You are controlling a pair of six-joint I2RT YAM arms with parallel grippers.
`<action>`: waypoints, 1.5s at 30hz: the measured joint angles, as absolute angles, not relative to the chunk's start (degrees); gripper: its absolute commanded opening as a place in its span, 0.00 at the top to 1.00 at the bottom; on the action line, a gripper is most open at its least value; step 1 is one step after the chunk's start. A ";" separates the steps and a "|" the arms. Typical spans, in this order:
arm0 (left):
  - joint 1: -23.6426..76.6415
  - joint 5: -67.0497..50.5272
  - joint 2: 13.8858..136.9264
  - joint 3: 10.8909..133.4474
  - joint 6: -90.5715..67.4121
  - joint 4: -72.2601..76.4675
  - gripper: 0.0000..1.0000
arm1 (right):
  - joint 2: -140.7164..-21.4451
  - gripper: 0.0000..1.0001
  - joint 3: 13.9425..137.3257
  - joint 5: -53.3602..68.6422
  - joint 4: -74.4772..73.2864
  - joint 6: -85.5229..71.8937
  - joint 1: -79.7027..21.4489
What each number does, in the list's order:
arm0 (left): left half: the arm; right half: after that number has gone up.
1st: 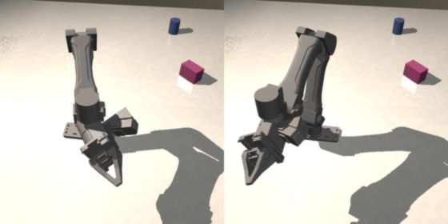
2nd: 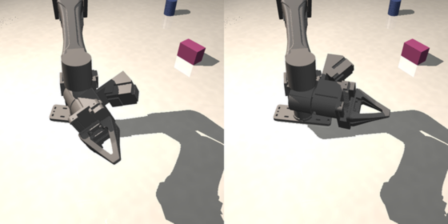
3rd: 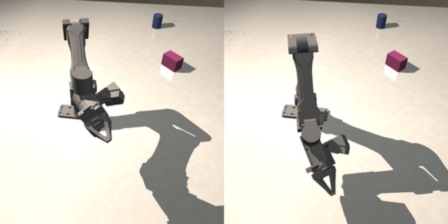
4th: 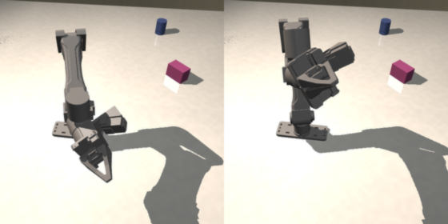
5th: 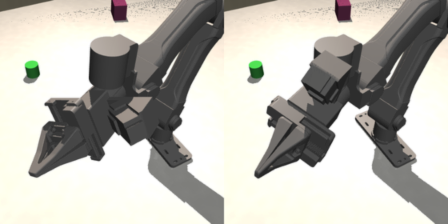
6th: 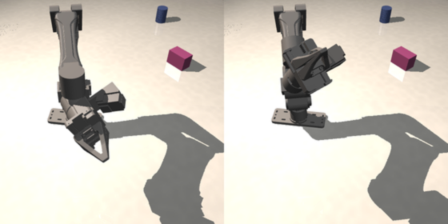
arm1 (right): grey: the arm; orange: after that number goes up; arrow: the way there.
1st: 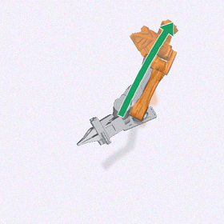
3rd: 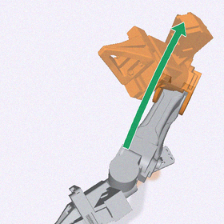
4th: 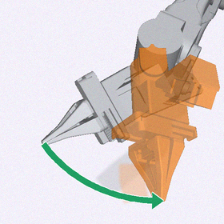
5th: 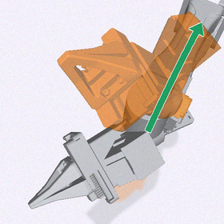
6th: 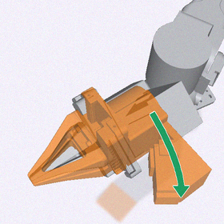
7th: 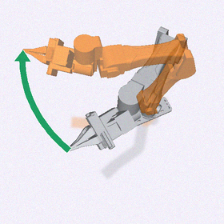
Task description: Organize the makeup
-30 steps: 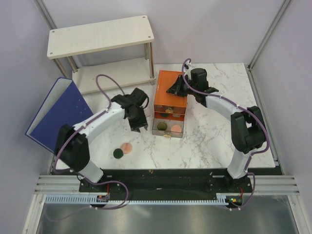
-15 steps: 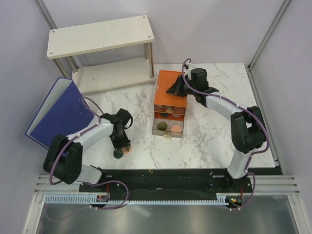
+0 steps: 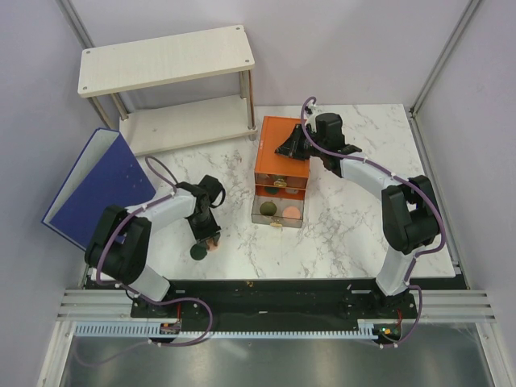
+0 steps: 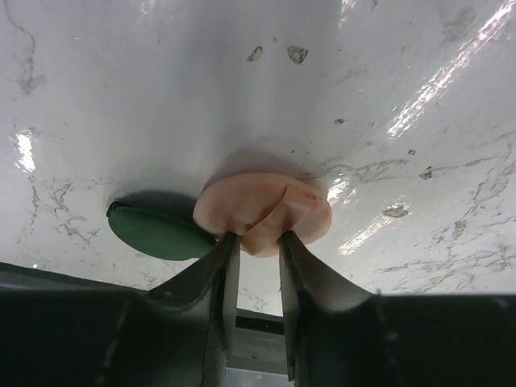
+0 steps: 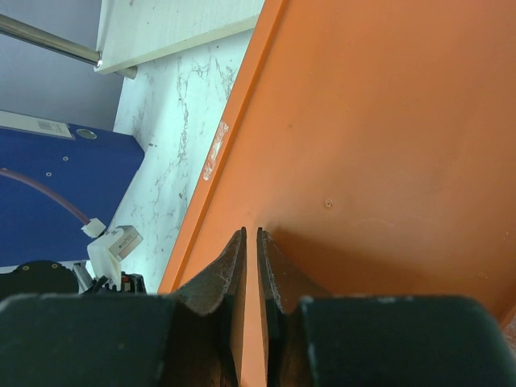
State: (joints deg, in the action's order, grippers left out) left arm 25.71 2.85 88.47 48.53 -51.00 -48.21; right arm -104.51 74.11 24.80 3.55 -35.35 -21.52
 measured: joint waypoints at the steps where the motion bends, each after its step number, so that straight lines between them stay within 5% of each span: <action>1: 25.71 2.72 89.27 48.90 -50.68 -48.18 0.87 | -104.47 0.82 74.02 24.80 3.64 -35.35 -21.52; 2: 25.71 2.59 89.80 49.17 -50.59 -48.16 0.98 | -104.47 0.82 74.02 24.80 3.66 -35.35 -21.52; 13: 25.80 1.34 88.44 53.28 -48.16 -48.86 0.98 | -104.40 0.82 73.95 24.77 3.68 -35.35 -21.52; 27: 37.28 -0.62 93.08 84.16 -46.81 -50.37 0.98 | -104.40 0.83 73.91 24.77 3.70 -35.38 -21.52; 37: 42.52 -5.13 105.93 89.71 -46.44 -50.68 0.52 | -104.40 0.82 73.89 24.80 3.73 -35.38 -21.52; 45: 42.44 -3.33 105.23 90.02 -46.06 -50.72 0.46 | -104.40 0.82 73.89 24.80 3.75 -35.40 -21.52</action>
